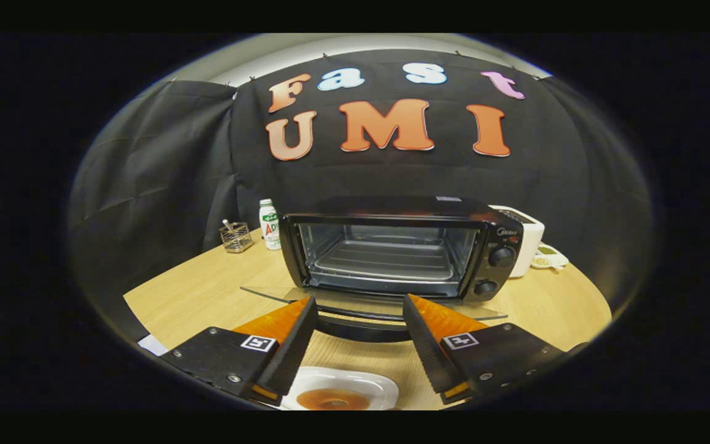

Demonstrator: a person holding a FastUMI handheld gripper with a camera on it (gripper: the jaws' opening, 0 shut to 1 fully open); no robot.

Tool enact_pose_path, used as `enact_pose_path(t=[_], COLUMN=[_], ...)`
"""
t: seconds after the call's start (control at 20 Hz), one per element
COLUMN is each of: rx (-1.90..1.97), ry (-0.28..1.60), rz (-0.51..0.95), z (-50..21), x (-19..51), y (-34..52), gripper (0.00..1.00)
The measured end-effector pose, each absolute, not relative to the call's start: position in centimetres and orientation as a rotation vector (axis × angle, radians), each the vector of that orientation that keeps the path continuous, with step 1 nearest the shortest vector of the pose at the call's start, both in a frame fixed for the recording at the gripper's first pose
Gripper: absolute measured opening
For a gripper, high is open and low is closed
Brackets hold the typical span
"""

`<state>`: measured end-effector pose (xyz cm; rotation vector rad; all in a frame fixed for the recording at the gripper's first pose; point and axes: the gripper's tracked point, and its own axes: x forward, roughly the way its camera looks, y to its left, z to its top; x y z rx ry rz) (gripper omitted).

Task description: Open the toaster oven, put the food inside, and close the toaster oven door.

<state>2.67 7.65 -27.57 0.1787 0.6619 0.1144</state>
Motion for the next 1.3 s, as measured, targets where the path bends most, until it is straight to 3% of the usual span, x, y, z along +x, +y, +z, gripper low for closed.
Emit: enact_pose_path(t=[0.7,1.05,1.3], rx=[0.228,0.27,0.227], ry=[0.841,0.817,0.793], rz=[0.114,0.148,0.201], z=[-35.0,-32.6,-29.8], x=[-0.7,-1.2,-4.1], y=[7.2,7.0,7.7], gripper=[0.78,0.78,0.86])
